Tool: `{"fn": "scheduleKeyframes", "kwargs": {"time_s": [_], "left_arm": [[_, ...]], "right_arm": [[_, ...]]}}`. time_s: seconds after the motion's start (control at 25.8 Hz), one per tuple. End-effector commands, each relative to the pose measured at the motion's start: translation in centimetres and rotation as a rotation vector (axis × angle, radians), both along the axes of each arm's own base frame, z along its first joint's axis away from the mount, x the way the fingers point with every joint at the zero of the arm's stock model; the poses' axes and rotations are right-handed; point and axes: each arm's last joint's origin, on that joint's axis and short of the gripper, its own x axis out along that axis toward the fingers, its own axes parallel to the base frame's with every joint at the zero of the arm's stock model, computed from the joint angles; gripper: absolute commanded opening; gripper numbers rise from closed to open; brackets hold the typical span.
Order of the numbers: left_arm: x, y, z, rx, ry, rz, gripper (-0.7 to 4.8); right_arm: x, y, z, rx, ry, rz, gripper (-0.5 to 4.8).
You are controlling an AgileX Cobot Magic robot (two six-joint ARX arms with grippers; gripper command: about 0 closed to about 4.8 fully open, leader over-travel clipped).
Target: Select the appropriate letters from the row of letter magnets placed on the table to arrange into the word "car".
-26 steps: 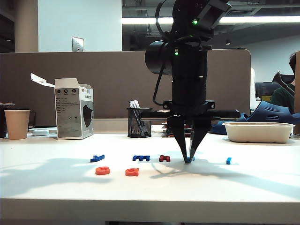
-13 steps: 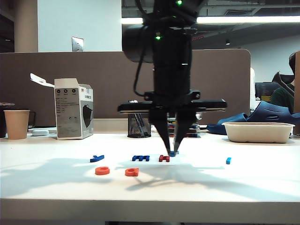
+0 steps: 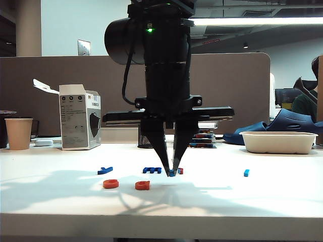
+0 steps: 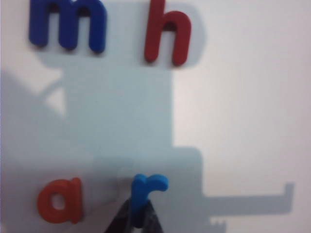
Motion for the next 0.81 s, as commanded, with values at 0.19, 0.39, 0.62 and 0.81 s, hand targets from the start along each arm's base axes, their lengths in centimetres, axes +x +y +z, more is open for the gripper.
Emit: {"fn": "scheduleKeyframes", "kwargs": {"time_s": [0.19, 0.39, 0.62, 0.81], "left_arm": [[-0.1, 0.0, 0.3, -0.007, -0.016, -0.001, -0.06], [-0.1, 0.0, 0.3, -0.007, -0.016, -0.001, -0.06], [-0.1, 0.0, 0.3, -0.007, -0.016, -0.002, -0.06], [-0.1, 0.0, 0.3, -0.007, -0.016, -0.001, -0.06]], "right_arm": [[-0.8, 0.6, 0.2, -0.006, -0.014, 0.009, -0.06], [-0.8, 0.4, -0.4, -0.003, -0.013, 0.008, -0.06], [-0.9, 0.4, -1.2, 0.030, -0.007, -0.007, -0.06], [-0.9, 0.3, -1.3, 0.033, 0.009, -0.007, -0.05]]}}
